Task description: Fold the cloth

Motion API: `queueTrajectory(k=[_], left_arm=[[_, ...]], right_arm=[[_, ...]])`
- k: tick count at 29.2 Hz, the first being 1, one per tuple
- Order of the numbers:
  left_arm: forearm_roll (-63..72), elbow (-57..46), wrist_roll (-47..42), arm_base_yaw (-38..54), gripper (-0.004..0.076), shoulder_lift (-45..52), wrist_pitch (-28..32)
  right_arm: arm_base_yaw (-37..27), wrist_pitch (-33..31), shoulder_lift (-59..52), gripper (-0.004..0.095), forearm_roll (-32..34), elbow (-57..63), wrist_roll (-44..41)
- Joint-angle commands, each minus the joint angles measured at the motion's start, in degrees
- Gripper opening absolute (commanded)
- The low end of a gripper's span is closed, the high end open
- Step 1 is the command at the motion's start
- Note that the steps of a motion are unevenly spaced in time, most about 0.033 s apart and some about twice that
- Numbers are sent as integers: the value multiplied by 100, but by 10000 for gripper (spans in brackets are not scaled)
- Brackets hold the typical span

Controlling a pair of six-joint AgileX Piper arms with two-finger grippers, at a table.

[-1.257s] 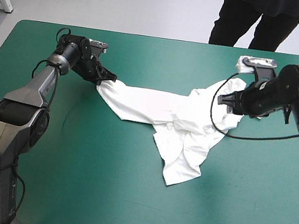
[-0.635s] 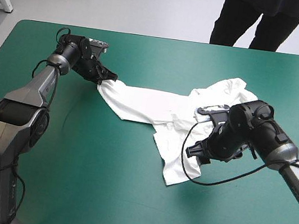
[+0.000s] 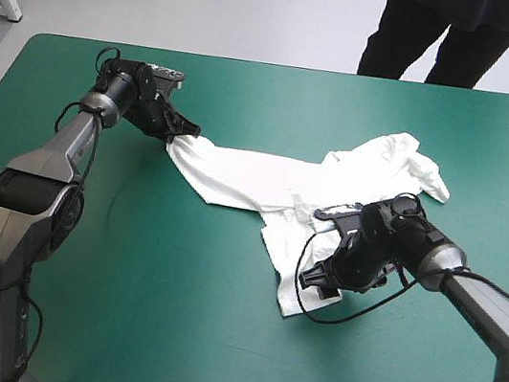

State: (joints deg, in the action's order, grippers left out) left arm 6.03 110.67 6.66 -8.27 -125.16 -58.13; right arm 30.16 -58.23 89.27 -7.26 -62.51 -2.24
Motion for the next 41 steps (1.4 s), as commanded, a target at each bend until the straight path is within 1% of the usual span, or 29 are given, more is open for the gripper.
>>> queueTrajectory(k=[1,8,11,15,16,18,22,23,27,30,33,38,41], left_arm=[[105,196,19,-23,-9,391,177],[105,196,19,-23,-9,391,247],[105,196,19,-23,-9,391,254],[105,196,19,-23,-9,391,254],[105,196,19,-23,-9,391,254],[115,196,19,-23,-9,391,260],[115,196,37,-23,-9,391,274],[115,196,37,-23,-9,391,282],[297,196,37,-23,-9,402,240],[371,344,181,-23,-9,440,-100],[371,568,333,-34,-9,609,-467],[382,989,392,-33,-9,1267,-818],[382,1248,452,-33,-9,1757,-1010]], right_arm=[[16,127,-63,563,-172,-97,97],[140,236,246,516,-229,-97,97],[245,351,378,513,-254,-97,-26],[284,311,559,495,-254,-97,-197],[284,255,621,462,-227,-97,-253],[284,125,729,351,-225,-74,-268],[284,10,778,-23,-215,138,-268],[284,-59,778,-11,-202,146,-287],[284,-288,664,-17,-139,31,-251],[284,-488,359,-17,-111,-321,-251],[274,-735,-100,-17,-8,-954,-302],[274,-1282,-707,-17,607,-2140,-494],[274,-1338,-995,-17,938,-2786,-513]])
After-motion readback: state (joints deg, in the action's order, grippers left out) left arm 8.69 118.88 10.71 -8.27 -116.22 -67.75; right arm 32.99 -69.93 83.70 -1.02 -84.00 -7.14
